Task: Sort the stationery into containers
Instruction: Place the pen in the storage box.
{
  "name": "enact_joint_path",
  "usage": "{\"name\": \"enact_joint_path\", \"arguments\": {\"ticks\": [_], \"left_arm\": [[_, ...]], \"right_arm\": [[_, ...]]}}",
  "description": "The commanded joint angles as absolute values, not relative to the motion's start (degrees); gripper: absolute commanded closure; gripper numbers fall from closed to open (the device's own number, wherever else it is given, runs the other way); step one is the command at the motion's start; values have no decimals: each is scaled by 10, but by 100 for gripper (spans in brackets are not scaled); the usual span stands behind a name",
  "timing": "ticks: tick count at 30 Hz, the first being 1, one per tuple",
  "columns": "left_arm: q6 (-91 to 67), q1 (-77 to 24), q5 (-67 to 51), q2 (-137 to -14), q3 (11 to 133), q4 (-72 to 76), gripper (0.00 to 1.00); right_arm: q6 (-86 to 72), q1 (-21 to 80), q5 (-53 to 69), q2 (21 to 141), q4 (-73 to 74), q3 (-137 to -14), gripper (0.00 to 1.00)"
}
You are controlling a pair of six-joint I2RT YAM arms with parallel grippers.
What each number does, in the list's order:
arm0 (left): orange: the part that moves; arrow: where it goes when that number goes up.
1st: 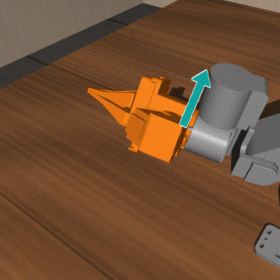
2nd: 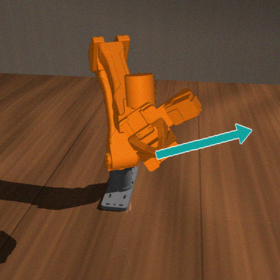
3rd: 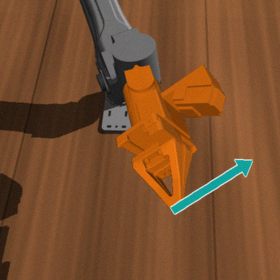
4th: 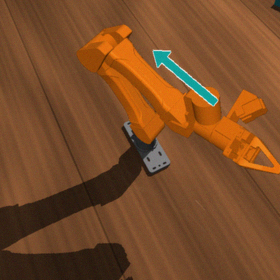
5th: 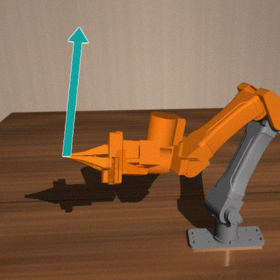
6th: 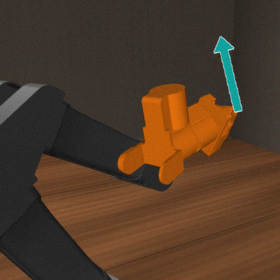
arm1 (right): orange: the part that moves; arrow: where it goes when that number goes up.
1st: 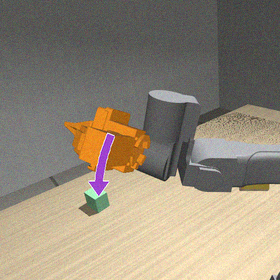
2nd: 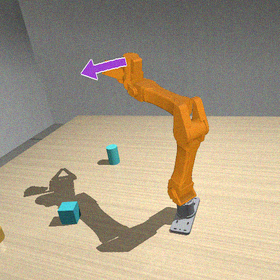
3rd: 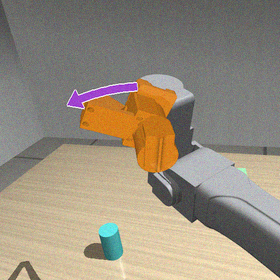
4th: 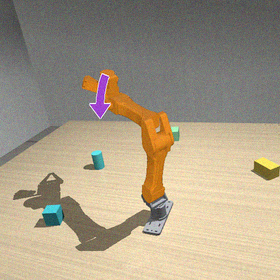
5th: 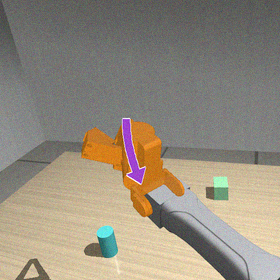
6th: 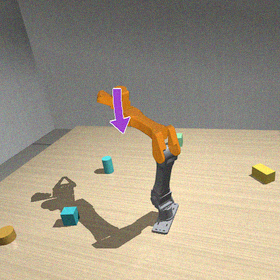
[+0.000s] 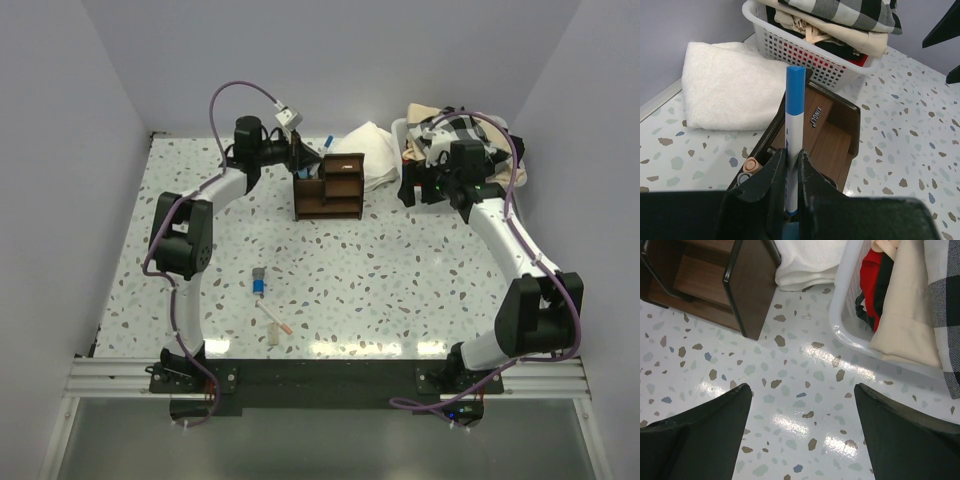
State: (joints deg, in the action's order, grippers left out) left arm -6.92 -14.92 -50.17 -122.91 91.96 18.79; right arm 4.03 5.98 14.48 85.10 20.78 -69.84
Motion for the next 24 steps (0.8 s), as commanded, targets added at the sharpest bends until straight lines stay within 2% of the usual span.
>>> {"name": "enact_joint_path", "arguments": {"ticks": [1,6,11,20,24], "left_arm": [[-71,-146,-494,-1226,913,214,85],[-67,-142,-487,-1214,908,205,71],[-59,-138,-481,-1207,903,198,63],[-69,-127,-511,-1162,902,201,59],[-76,-128,-528,-1089,901,207,58]], "right_arm": [[42,57,145,831,198,-694,12],[42,57,146,837,194,-698,12],[43,58,147,839,192,-697,12],[44,57,149,844,191,-700,12],[43,57,150,843,188,-705,12]]}}
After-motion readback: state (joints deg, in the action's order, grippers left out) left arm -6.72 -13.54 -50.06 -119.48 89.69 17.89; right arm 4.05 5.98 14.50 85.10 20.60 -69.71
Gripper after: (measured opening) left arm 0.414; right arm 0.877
